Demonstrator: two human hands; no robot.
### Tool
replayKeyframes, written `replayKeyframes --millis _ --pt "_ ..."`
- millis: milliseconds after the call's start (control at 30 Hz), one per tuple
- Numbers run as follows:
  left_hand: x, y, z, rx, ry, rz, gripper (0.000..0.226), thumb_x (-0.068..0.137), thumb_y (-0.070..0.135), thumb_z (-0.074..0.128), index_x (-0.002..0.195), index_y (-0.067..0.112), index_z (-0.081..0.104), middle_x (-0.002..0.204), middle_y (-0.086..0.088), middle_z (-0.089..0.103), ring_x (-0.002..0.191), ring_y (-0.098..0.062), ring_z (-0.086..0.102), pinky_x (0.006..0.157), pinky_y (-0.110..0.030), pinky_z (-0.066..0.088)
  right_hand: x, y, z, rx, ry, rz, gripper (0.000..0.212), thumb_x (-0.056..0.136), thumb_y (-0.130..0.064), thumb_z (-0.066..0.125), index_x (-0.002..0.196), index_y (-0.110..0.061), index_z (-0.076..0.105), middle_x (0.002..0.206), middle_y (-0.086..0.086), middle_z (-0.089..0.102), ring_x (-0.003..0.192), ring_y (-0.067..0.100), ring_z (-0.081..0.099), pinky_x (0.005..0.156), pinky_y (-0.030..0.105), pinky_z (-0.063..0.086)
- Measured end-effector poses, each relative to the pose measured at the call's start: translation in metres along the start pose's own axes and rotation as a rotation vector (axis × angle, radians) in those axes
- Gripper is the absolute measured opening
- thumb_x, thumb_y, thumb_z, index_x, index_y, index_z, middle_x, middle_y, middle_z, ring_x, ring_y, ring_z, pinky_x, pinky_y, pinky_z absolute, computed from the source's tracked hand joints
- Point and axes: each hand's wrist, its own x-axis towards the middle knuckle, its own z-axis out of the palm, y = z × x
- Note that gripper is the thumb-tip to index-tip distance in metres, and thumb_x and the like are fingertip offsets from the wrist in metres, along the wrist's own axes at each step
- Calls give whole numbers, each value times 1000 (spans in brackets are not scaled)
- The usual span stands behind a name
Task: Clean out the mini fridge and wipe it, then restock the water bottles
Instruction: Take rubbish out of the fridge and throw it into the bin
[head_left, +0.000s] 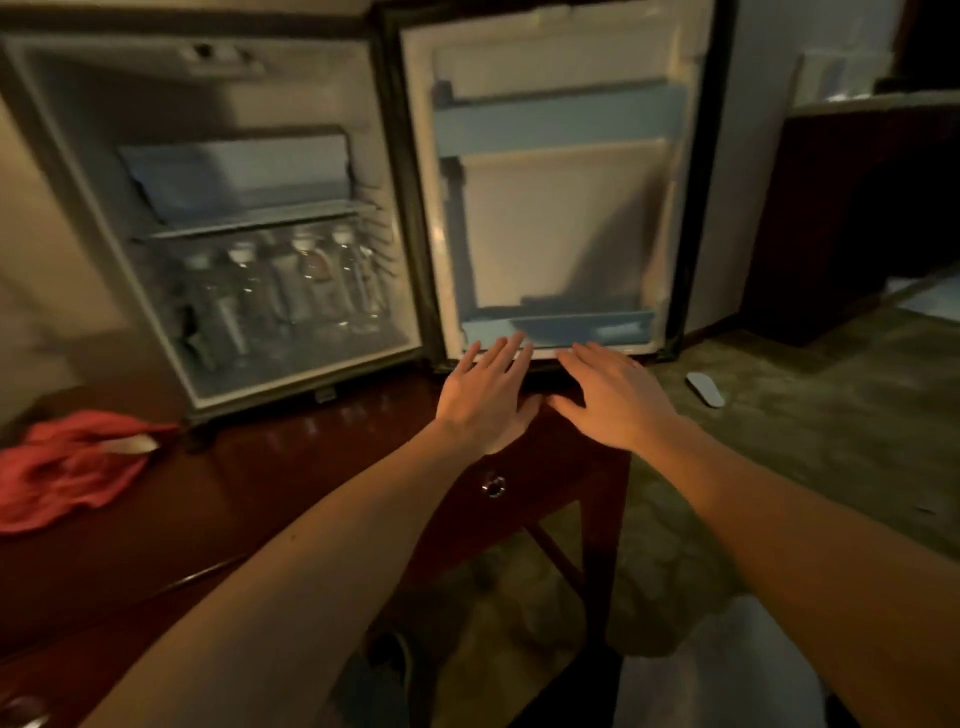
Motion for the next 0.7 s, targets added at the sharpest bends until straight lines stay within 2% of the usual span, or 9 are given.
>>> replayKeyframes --millis 133,333,500,700 --pt "-27 -68 -12 24 50 -129 72 99 55 32 157 19 11 165 1 8 151 -15 7 123 -39 3 39 -55 -7 37 17 -114 72 96 -60 40 153 -20 24 157 3 30 145 21 26 117 38 26" --pt "-73 -158 -17 67 41 -297 73 98 57 31 157 19 11 165 1 7 151 -15 6 123 -40 4 92 -133 -8 132 -2 -239 72 96 -59 41 155 -23 20 159 0 27 146 20 23 116 37 26" --pt "-106 -220 -12 77 21 -437 74 98 57 33 158 18 12 165 1 7 151 -14 6 123 -39 5 133 -191 -1 209 -32 -307 72 96 -55 47 154 -23 21 156 -1 32 143 18 28 112 35 31" --pt "-130 -285 6 11 13 -610 75 96 54 40 157 17 17 164 -1 14 150 -15 14 122 -35 11 185 -252 15 305 -124 -339 72 95 -49 52 154 -22 21 150 0 42 137 21 39 105 39 40"
